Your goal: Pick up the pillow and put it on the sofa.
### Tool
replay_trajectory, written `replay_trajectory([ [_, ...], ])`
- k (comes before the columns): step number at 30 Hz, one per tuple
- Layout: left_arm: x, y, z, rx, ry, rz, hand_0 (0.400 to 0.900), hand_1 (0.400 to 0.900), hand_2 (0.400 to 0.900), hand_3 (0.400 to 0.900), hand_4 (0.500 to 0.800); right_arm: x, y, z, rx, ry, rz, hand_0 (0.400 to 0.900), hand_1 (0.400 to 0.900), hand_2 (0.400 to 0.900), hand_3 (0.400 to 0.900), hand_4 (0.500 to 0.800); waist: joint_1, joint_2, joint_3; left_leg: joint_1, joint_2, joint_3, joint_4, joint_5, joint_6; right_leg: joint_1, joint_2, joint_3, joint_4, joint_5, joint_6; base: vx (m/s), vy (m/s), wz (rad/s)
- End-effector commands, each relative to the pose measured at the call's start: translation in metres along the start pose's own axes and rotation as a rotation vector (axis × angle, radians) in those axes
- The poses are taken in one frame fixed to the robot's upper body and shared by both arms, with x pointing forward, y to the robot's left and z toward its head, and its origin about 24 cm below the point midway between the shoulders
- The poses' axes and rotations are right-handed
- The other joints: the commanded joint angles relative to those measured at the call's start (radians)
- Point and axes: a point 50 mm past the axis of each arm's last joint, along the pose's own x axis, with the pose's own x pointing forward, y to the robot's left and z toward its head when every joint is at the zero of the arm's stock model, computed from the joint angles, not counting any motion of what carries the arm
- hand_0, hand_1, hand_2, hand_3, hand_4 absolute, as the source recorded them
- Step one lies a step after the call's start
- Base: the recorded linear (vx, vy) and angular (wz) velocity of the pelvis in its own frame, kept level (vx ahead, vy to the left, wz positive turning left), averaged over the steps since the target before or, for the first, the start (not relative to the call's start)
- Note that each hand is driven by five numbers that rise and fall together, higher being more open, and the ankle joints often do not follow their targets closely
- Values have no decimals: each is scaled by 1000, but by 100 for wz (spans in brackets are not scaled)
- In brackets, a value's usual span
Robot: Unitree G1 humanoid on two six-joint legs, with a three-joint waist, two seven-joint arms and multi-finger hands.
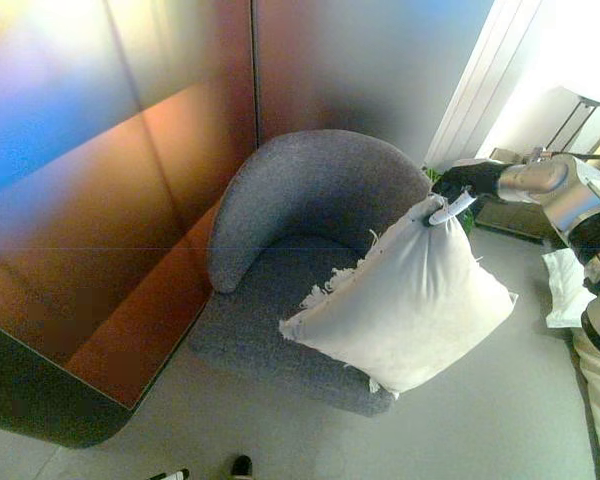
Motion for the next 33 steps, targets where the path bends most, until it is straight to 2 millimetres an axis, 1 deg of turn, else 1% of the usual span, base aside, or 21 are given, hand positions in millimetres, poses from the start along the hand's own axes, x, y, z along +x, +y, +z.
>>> replay_trajectory([
  [1,-12,36,21,46,-47,81,900,900,900,900,800,-89,-114,69,10,-265,-435,400,400,400,400,500,11,-100,-48,13,31,63,20,-39,-37,27,-55,-18,77,-92,50,32,33,-3],
  [5,-9,29,14,55,-42,90,900,900,900,900,800,-90,-115,69,11,-252,-435,400,400,400,400,500,25,-107,-43,13,29,59,19,-40,-36,37,-58,-27,70,-90,54,16,0,3],
  [9,-8,27,15,57,-37,97,900,900,900,900,800,-85,-113,67,57,-261,-439,400,400,400,400,500,37,-109,-39,7,27,57,17,-36,-37,42,-65,-39,63,-83,60,21,-5,9],
  [10,-8,26,15,55,-40,96,900,900,900,900,800,-82,-111,64,60,-246,-434,900,900,900,900,800,41,-108,-38,4,25,55,17,-36,-37,43,-66,-42,61,-82,61,9,7,11],
  [12,-8,25,17,57,-45,86,900,900,900,900,800,-77,-108,54,92,-210,-432,900,900,900,900,800,52,-105,-35,0,21,47,16,-38,-34,44,-68,-43,56,-81,63,7,2,12],
  [14,-7,24,19,62,-51,76,900,900,900,900,800,-72,-105,39,132,-158,-453,900,900,900,900,800,61,-102,-31,-1,18,39,15,-42,-31,45,-67,-45,54,-81,62,-2,-7,13],
  [17,-6,20,21,75,-63,65,900,900,900,900,800,-74,-104,10,199,-53,-531,900,900,900,900,800,71,-96,-27,-1,13,28,15,-47,-27,49,-66,-46,52,-82,62,3,-16,7],
  [20,-4,15,22,91,-79,67,900,900,900,900,800,-81,-106,-7,246,2,-581,900,900,900,900,800,73,-101,-26,4,12,25,13,-52,-25,54,-62,-43,48,-82,64,-5,-55,0],
  [25,-5,17,24,101,-98,58,900,900,900,900,800,-90,-104,-32,294,61,-601,900,900,900,900,800,58,-92,-27,15,11,31,13,-57,-24,52,-60,-34,53,-83,63,-49,-26,-6],
  [30,-6,18,24,100,-104,45,900,900,900,900,800,-98,-101,-50,345,83,-622,900,900,900,900,800,36,-80,-32,28,16,49,11,-60,-25,46,-60,-21,53,-77,66,-60,-5,-15],
  [33,-5,13,19,91,-102,29,900,900,900,900,800,-106,-98,-70,424,127,-651,900,900,900,900,800,15,-68,-33,38,18,60,12,-63,-23,38,-61,-7,57,-75,67,-67,57,-20],
])
